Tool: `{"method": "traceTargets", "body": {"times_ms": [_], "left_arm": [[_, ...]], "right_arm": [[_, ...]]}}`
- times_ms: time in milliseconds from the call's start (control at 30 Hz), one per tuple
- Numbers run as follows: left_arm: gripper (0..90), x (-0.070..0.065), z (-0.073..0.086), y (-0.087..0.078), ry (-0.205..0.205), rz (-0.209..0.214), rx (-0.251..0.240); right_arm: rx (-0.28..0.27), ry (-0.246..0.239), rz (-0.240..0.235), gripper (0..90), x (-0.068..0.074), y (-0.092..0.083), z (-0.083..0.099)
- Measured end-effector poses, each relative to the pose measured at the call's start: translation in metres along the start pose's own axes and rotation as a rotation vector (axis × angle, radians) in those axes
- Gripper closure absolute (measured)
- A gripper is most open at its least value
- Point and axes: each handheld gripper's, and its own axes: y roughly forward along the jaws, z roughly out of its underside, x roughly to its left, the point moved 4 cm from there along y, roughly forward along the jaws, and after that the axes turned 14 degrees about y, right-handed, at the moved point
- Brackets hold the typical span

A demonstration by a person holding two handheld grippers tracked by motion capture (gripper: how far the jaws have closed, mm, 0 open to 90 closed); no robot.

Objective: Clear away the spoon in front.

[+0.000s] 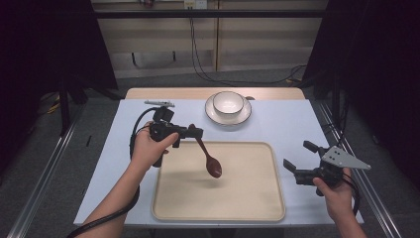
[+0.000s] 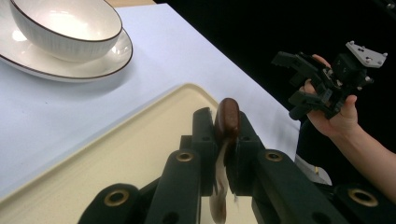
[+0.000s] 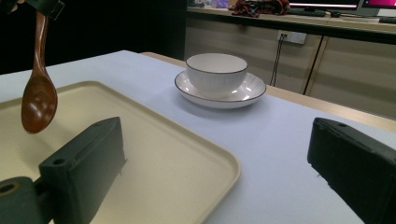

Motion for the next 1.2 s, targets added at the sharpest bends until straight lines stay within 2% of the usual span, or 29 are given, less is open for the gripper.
{"method": "traceTargets", "body": {"times_ms": [533,1033,1100,1133,1167,1200], "left_arm": [[83.8,0.002,0.012,0.008,-0.056,0.033,0.063],[83.7,0.002,0.017,0.014,-0.031,0.019,0.099],[83.8,0.001,0.018,0.014,-0.046,0.031,0.100],[83.8,0.001,0.018,0.015,-0.039,0.035,0.105],[83.7,0.002,0.019,0.015,-0.037,0.024,0.108],[83.8,0.002,0.020,0.016,-0.047,0.030,0.108]], "right_arm": [[-0.002,-0.001,-0.004,3.3,0.000,0.000,0.000],[-0.008,-0.002,-0.003,3.3,0.000,-0.001,-0.001],[-0.007,-0.001,-0.003,3.3,0.000,-0.001,-0.001],[-0.010,-0.002,-0.002,3.3,0.000,-0.001,-0.001],[-0.012,-0.001,-0.003,3.3,0.000,-0.001,-0.001],[-0.011,-0.002,-0.003,3.3,0.000,-0.001,-0.001]]}}
